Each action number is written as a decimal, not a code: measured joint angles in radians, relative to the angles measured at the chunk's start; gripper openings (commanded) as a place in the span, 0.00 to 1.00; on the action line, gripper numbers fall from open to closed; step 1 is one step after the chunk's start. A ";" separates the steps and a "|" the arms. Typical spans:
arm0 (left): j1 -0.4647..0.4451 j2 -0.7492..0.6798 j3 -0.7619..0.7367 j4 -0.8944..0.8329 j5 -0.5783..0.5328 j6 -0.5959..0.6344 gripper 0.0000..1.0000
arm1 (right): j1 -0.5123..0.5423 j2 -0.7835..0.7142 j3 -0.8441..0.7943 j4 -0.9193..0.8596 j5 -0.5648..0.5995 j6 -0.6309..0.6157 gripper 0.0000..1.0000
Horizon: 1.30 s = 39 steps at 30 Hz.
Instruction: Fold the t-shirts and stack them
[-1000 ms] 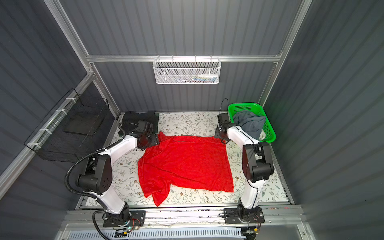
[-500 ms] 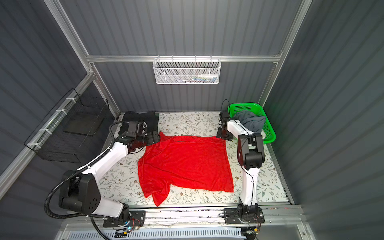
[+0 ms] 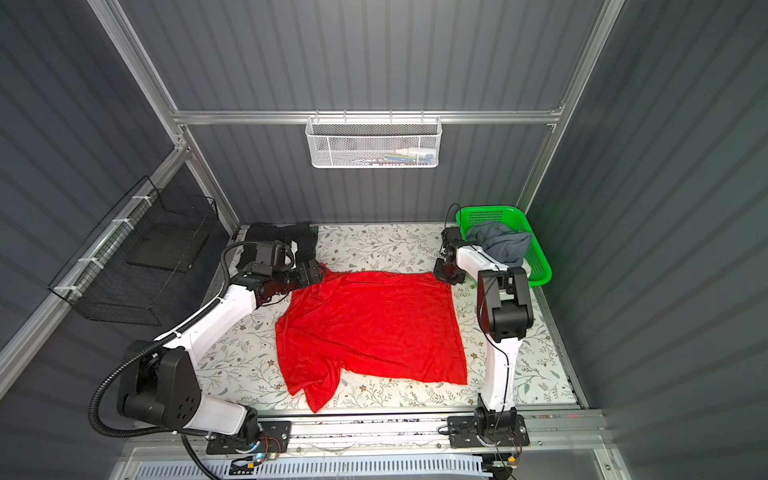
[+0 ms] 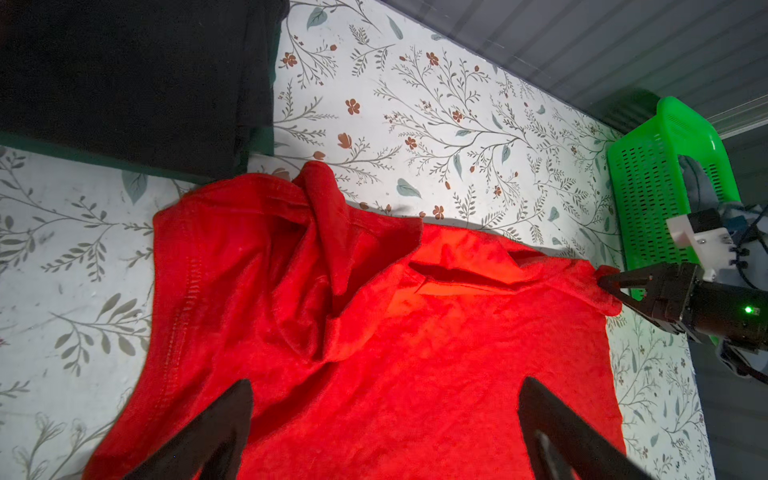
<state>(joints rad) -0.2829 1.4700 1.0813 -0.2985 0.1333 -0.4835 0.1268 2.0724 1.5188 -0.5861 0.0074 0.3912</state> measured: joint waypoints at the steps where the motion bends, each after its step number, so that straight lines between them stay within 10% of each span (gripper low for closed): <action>1: 0.000 0.000 -0.001 0.000 0.000 0.000 1.00 | 0.000 -0.005 -0.005 0.002 0.003 -0.012 0.30; 9: 0.000 0.041 -0.002 0.001 0.021 0.000 1.00 | 0.000 -0.022 -0.008 0.053 -0.043 -0.081 0.33; 19: 0.000 0.063 -0.002 -0.001 0.040 0.000 1.00 | 0.000 0.018 0.047 0.050 -0.077 -0.118 0.00; 39: 0.000 0.064 -0.002 -0.007 0.039 0.000 1.00 | 0.101 -0.173 -0.110 0.051 0.050 -0.266 0.00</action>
<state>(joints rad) -0.2829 1.5341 1.0794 -0.3054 0.1726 -0.4831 0.2276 1.8992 1.4090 -0.5346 0.0574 0.1257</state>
